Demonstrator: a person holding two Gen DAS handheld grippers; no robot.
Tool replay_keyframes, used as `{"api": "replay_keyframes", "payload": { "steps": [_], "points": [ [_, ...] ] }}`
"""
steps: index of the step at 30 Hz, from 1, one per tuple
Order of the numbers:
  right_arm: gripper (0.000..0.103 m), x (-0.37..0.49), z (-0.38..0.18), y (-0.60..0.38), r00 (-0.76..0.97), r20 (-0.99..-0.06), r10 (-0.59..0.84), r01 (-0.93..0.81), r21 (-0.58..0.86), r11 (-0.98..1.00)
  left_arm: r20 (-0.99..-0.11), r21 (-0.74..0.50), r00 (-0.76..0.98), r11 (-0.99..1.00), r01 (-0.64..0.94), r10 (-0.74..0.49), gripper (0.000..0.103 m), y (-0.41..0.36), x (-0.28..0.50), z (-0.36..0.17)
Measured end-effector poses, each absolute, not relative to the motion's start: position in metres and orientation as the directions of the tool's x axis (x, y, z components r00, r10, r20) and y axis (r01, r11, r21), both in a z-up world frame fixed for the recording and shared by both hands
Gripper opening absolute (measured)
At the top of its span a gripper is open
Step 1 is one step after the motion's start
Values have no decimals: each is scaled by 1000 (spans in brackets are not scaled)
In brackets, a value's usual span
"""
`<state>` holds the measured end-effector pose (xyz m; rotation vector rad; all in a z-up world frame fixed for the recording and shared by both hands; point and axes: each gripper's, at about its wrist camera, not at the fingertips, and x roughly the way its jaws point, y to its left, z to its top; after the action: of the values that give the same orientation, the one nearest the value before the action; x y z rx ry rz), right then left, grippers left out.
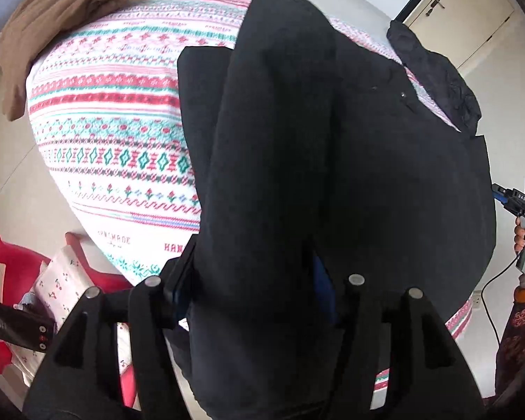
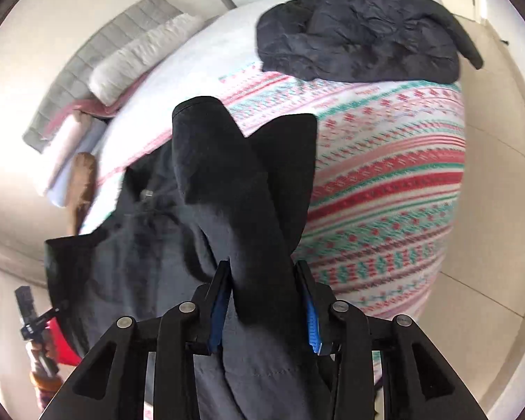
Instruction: Fold large clothes
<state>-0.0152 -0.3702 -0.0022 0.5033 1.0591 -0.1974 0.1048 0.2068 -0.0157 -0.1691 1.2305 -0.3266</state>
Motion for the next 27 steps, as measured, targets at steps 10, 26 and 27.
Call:
{"api": "replay_keyframes", "payload": {
  "steps": [10,26,27],
  "points": [
    [65,-11,23,-376,575,-815,75,309,301,902,-816,-292,454,933,211,-358,70,215,117,29],
    [6,58,14,-309,655,-737,-167,235,-12,972,-713,-371,613,925,82,-340,6,206,151,46],
    [6,55,24,-308,676,-713,-188,244,-24,969,-695,-370,638,926,75,-330,6,206,153,56]
  ]
}}
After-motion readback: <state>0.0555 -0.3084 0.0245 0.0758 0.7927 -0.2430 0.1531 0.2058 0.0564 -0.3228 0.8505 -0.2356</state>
